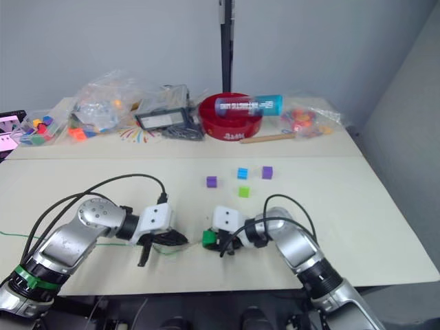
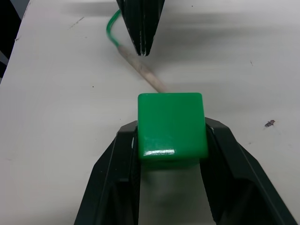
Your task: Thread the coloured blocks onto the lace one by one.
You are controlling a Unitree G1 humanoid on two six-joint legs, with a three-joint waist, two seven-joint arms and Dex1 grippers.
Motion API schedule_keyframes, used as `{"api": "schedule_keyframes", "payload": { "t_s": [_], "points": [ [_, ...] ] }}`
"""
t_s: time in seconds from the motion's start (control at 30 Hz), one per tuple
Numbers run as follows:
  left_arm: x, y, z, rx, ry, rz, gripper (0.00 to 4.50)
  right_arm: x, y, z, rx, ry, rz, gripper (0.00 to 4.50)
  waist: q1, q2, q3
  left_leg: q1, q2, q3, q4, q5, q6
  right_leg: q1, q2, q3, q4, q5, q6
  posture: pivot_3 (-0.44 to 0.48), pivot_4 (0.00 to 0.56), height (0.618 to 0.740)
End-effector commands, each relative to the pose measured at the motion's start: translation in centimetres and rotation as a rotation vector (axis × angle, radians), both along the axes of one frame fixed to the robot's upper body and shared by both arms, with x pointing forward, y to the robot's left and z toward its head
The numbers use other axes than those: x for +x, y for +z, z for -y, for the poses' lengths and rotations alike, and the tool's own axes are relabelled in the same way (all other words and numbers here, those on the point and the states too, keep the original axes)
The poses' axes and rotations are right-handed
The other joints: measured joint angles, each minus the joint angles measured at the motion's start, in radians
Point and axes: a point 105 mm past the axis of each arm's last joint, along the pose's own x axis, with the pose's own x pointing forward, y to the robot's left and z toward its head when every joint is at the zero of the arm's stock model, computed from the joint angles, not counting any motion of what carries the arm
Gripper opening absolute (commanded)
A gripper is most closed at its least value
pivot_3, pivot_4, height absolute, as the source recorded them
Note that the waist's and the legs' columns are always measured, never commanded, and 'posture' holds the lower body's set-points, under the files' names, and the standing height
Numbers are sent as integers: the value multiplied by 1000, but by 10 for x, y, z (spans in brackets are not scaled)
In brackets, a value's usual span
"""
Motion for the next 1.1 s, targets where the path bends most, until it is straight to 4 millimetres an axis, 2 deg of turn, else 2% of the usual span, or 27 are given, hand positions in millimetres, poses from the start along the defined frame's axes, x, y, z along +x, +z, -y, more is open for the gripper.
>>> {"api": "schedule_keyframes", "payload": {
  "t_s": [0.03, 0.1, 0.23, 0.4, 0.53, 0.67, 0.77, 0.87, 0.93, 1.03, 1.1],
  "points": [
    [-3, 8, 2, 0, -26, 26, 0, -2, 5, -6, 11, 10, 13, 1191, 0, 0, 0, 0, 0, 0, 0, 0, 0, 0, 0, 0, 0, 0, 0, 0, 150, 731],
    [1, 9, 2, 1, -8, 38, 0, -2, 4, -5, 11, 9, 11, 1191, 0, 0, 0, 0, 0, 0, 0, 0, 0, 0, 0, 0, 0, 0, 0, 0, 150, 731],
    [1, 12, 14, -33, -28, 47, 0, -3, 5, -6, 11, 8, 10, 1191, 2, 0, 0, 0, 0, 0, 0, 0, 0, 0, 0, 0, 0, 0, 0, 0, 150, 731],
    [1, 10, 13, -32, -25, 41, 0, -3, 5, -5, 8, 5, 9, 1191, -1, 0, 0, 0, 0, 0, 0, 0, 0, 0, 0, 0, 0, 0, 0, 0, 150, 731],
    [6, 15, 0, -26, 6, 49, 0, -2, 4, -2, 1, -1, 13, 1191, -1, 0, 0, 0, 0, 0, 0, 0, 0, 0, 0, 0, 0, 0, 0, 0, 150, 731],
    [7, 39, -22, -145, 118, 23, 0, 1, 3, 0, 4, -18, 13, 1191, -1, 0, 0, 0, 0, 0, 0, 0, 0, 0, 0, 0, 0, 0, 0, 0, 150, 731],
    [7, 43, -34, -156, 187, 53, 787, -1, 3, -1, 11, -20, 10, 1191, -1, 0, 0, 0, 0, 0, 0, 0, 0, 0, 0, 0, 0, 0, 0, 0, 150, 731],
    [5, 43, -39, -164, 218, 49, 1772, -1, 3, -2, 13, -20, 9, 1191, 2, 0, 0, 0, 0, 0, 0, 0, 0, 0, 0, 0, 0, 0, 0, 0, 150, 731],
    [0, 40, -44, -158, 273, 49, 2550, -2, 2, -3, 17, -22, 7, 1191, -2, 0, 0, 0, 0, 0, 0, 0, 0, 0, 0, 0, 0, 0, 0, 0, 150, 731],
    [-13, 28, -43, -162, 389, 41, 3420, -2, 2, -5, 28, -29, 4, 1191, -6, 0, 0, 0, 1, 0, 0, 0, 0, 0, 0, 0, 0, 0, 0, 0, 150, 731],
    [-24, 22, -32, -199, 438, 16, 3420, -2, 2, -7, 33, -32, 4, 1191, -8, 0, 0, 0, 1, 0, 0, 0, 0, 0, 0, 0, 0, 0, 0, 0, 150, 731]
  ]
}}
